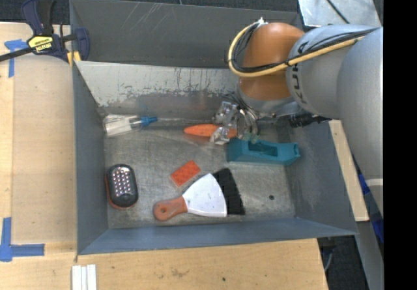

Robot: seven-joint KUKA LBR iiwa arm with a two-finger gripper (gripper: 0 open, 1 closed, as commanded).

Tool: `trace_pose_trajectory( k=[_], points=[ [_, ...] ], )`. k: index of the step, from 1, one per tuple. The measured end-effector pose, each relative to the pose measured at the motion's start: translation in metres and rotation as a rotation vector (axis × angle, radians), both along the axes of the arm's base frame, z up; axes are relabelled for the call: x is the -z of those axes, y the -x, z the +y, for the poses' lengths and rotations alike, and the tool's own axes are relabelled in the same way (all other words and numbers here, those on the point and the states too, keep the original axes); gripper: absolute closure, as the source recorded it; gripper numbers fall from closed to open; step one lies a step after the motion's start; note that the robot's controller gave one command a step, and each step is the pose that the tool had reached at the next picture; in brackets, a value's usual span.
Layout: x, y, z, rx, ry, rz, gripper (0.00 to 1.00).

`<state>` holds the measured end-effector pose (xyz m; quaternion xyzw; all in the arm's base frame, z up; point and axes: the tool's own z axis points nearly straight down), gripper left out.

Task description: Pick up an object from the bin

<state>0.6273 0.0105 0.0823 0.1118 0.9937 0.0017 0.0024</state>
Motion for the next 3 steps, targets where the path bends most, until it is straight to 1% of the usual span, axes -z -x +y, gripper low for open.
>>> trace_pose_trajectory(
  k=[1, 2, 3],
  points=[
    [-0.114, 0.011, -0.001, -0.021, 0.003, 0.002, 1.00],
    [-0.114, 0.011, -0.001, -0.022, 0.003, 0.002, 1.00],
    [-0.139, 0.039, -0.021, -0.113, 0.001, 0.014, 1.00]
  ],
)
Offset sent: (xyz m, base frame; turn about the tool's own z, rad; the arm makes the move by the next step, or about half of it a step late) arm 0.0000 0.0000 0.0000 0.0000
